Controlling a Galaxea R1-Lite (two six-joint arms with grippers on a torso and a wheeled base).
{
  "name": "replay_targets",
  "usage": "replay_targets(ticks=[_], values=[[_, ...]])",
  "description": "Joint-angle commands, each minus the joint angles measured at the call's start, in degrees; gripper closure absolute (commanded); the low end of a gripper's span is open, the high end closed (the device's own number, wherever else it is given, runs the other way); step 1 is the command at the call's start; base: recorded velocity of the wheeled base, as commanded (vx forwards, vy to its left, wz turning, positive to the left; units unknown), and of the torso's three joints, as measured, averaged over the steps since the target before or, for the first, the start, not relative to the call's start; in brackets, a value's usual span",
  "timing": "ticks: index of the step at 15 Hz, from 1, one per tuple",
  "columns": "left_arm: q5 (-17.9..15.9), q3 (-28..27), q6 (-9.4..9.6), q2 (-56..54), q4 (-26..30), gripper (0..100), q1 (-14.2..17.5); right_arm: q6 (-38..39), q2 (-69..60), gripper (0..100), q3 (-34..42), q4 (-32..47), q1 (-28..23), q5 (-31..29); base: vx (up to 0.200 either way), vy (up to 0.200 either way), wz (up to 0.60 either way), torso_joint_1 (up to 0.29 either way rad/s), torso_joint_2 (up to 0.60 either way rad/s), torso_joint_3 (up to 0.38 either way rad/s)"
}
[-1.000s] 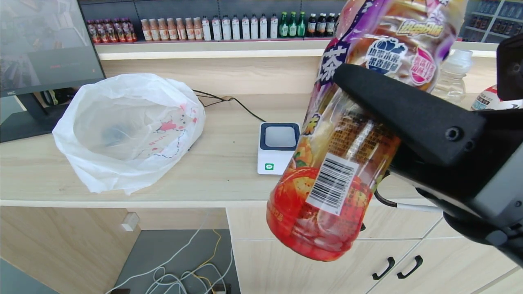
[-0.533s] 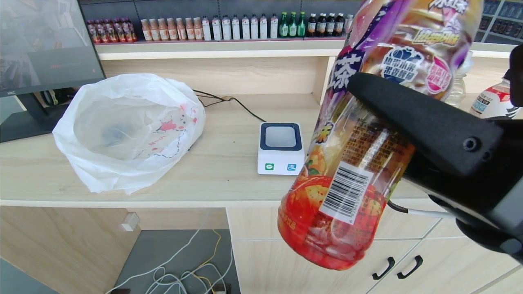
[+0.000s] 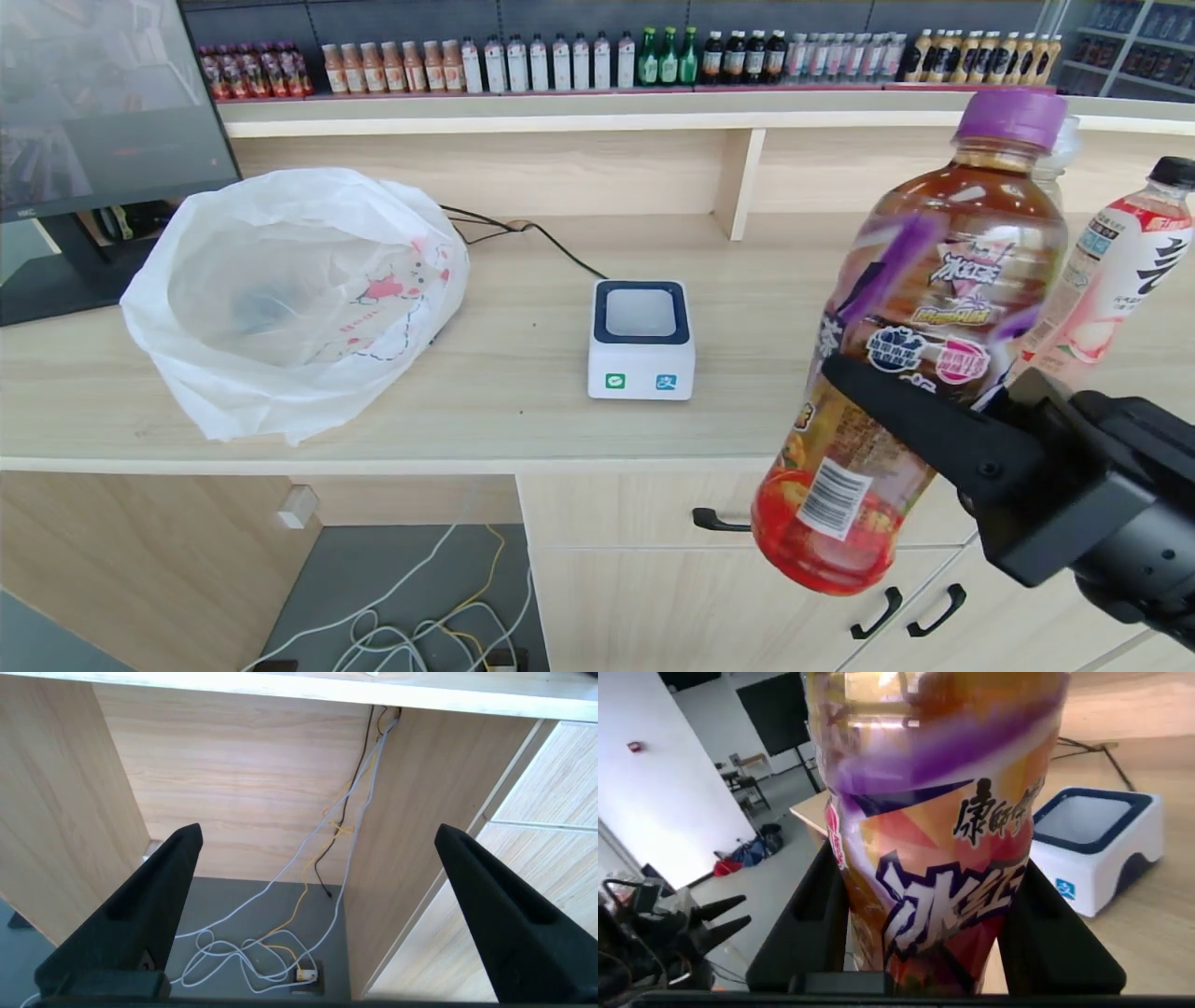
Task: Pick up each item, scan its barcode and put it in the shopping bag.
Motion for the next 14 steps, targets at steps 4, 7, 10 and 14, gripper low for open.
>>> replay_targets(ticks=[4, 7, 10, 14], values=[[0.0, 0.0, 0.00, 0.0, 0.0, 0, 0.0, -8.7, -1.7, 100, 0.6, 0.1, -1.4, -6.2, 0.000, 0.000, 0.00, 0.000, 0.00, 0.000], [0.0, 0.0, 0.00, 0.0, 0.0, 0, 0.0, -13.3, -1.7, 100, -0.7, 0.4, -1.1, -8.7, 0.000, 0.000, 0.00, 0.000, 0.00, 0.000], [0.0, 0.0, 0.00, 0.0, 0.0, 0, 0.0, -15.1, -0.1, 100, -3.4, 0.4, -0.8, -11.9, 0.000, 0.000, 0.00, 0.000, 0.00, 0.000], [0.0, 0.0, 0.00, 0.0, 0.0, 0, 0.0, -19.8, 2.0, 100, -3.7, 0.3, -0.3, -12.0, 0.000, 0.000, 0.00, 0.000, 0.00, 0.000]])
